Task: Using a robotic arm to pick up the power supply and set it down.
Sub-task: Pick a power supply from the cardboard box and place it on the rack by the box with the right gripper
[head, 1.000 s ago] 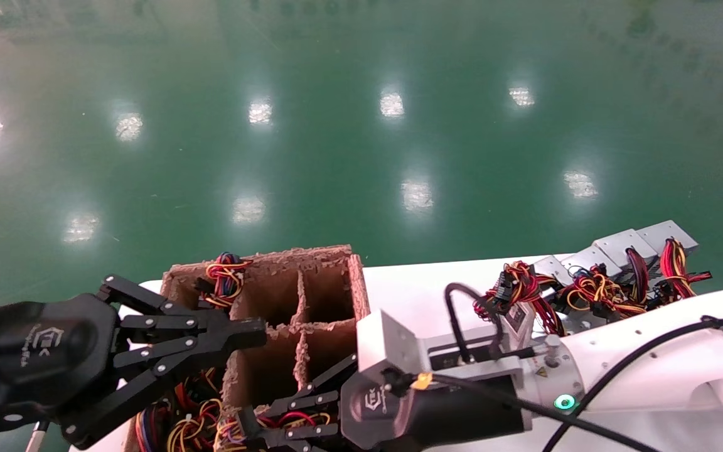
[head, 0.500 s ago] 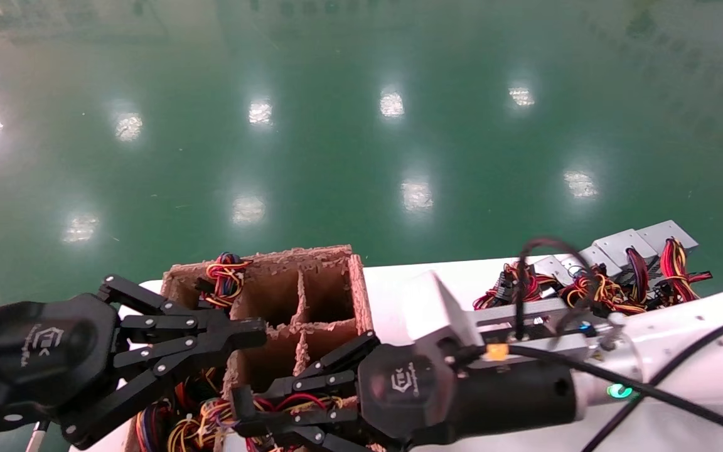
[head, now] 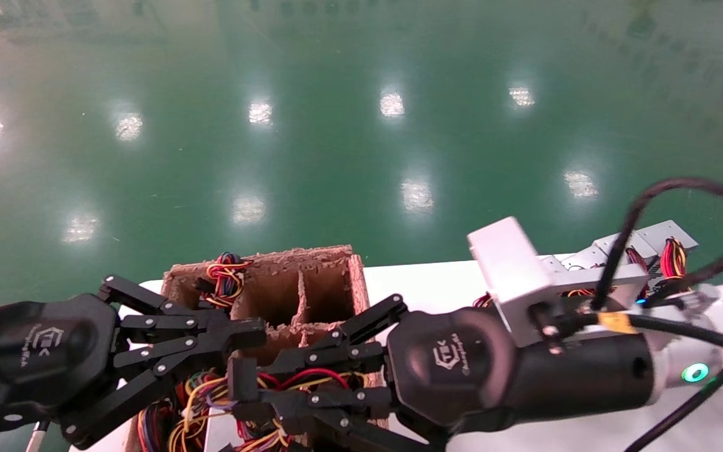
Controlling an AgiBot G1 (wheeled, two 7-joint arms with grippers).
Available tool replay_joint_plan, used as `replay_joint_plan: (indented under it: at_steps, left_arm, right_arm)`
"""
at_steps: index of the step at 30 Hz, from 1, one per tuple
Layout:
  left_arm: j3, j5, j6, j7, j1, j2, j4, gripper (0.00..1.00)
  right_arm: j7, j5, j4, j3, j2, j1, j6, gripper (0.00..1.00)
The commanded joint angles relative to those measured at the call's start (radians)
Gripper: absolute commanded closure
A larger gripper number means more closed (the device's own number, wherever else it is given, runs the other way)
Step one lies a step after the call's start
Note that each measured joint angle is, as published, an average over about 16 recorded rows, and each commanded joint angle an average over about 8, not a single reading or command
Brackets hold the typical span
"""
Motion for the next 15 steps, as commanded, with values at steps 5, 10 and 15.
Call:
replay_joint_plan:
  at_steps: [5,10,15]
  left_arm:
    - [0.0,0.0,0.0,0.0,0.0,0.0,0.0,1.0]
    - [0.0,0.0,0.0,0.0,0.0,0.0,0.0,1.0]
    - [0.0,0.0,0.0,0.0,0.0,0.0,0.0,1.0]
  right_arm:
    - [-0.014,0.129,0.005,-0.025,0.033,0.024,-0.003,1.0]
    - [-0.014,0.268,-0.007,-0.023,0.065,0.035,-0.004,1.0]
    - [-0.013,0.384,-0.041,-0.009,0.112,0.032,-0.003,1.0]
